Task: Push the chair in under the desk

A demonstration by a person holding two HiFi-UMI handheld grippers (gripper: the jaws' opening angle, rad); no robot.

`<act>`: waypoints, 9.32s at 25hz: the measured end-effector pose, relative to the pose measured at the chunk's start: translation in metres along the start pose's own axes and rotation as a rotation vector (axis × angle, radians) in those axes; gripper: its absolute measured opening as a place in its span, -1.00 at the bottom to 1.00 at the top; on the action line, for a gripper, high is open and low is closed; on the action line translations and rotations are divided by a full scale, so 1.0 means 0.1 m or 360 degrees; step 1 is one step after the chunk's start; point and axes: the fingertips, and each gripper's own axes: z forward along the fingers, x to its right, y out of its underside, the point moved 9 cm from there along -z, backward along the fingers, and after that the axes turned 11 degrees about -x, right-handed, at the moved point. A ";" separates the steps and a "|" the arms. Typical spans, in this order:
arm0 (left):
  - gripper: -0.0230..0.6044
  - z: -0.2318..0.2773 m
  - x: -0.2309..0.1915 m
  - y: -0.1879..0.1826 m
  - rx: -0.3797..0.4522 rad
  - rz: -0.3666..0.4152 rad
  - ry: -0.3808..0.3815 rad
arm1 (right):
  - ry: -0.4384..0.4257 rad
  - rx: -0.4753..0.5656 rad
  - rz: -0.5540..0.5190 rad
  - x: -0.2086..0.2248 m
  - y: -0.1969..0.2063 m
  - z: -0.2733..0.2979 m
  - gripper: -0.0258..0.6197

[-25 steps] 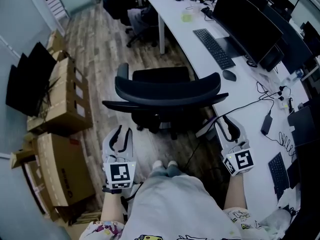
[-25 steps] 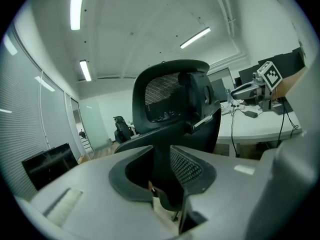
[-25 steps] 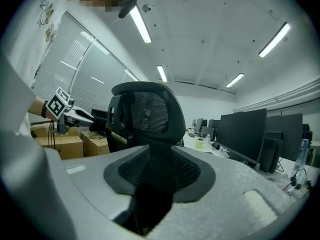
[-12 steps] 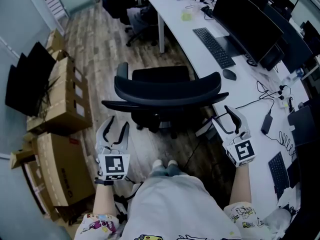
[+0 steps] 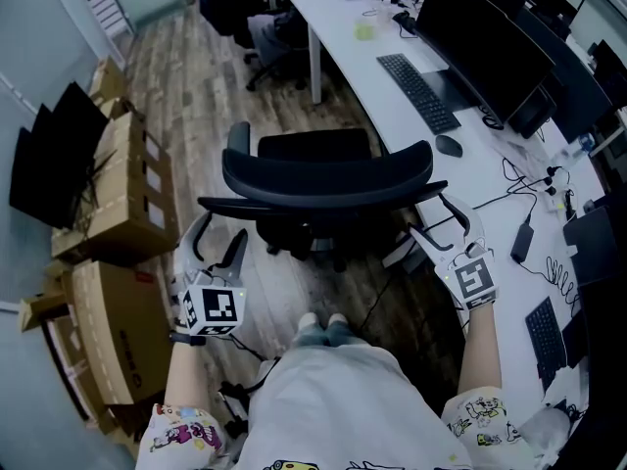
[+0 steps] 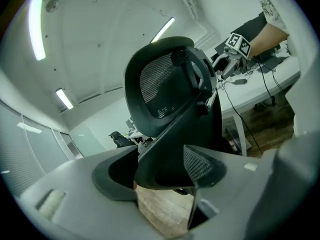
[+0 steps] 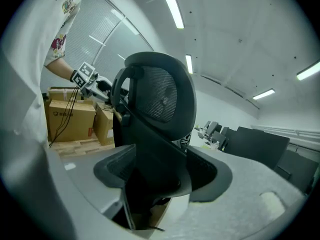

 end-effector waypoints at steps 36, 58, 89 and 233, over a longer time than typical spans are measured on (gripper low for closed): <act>-0.14 0.57 -0.31 0.12 0.0080 0.0599 0.0053 | 0.0123 -0.0226 -0.0362 0.22 -0.03 0.44 -0.07; -0.15 1.00 -0.76 0.28 0.0277 0.0647 0.0141 | 0.0187 -0.0267 -0.0266 0.08 -0.25 0.67 -0.05; -0.12 2.60 -1.68 0.08 0.0222 0.0727 0.0193 | 0.0324 -0.0255 -0.0145 0.47 -0.59 1.68 -0.11; -0.11 8.74 -3.58 -2.15 0.1291 0.1270 0.0744 | 0.1649 -0.0956 0.0710 1.81 -1.99 5.44 -0.12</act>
